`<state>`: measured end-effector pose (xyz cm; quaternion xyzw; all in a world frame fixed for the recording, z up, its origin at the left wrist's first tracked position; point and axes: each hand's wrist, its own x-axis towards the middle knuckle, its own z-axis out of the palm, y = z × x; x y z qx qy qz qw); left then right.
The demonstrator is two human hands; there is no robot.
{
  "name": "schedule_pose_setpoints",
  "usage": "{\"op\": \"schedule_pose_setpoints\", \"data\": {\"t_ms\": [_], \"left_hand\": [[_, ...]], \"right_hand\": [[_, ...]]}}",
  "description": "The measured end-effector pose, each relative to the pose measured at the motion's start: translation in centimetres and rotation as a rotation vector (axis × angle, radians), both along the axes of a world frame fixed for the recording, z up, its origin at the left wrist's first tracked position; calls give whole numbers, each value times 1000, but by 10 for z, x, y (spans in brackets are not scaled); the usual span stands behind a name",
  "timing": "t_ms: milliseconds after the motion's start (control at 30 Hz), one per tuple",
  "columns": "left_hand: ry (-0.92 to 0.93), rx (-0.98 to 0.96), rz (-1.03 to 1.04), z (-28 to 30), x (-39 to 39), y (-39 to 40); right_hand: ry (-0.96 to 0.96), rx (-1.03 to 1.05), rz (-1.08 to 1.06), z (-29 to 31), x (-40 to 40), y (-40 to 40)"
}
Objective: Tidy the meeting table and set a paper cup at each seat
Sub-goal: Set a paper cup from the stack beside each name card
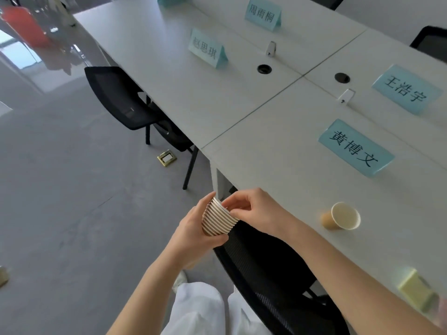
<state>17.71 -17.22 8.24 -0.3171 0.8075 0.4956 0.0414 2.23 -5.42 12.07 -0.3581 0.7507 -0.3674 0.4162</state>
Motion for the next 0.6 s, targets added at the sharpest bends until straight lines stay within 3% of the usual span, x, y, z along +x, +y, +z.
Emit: {"op": "schedule_pose_setpoints", "data": {"t_ms": [300, 600], "left_hand": [[-31, -80, 63, 9, 80, -164], [1, -34, 104, 8, 103, -265]], "right_hand": [[83, -6, 74, 2, 78, -173], [113, -13, 55, 7, 94, -278]]}}
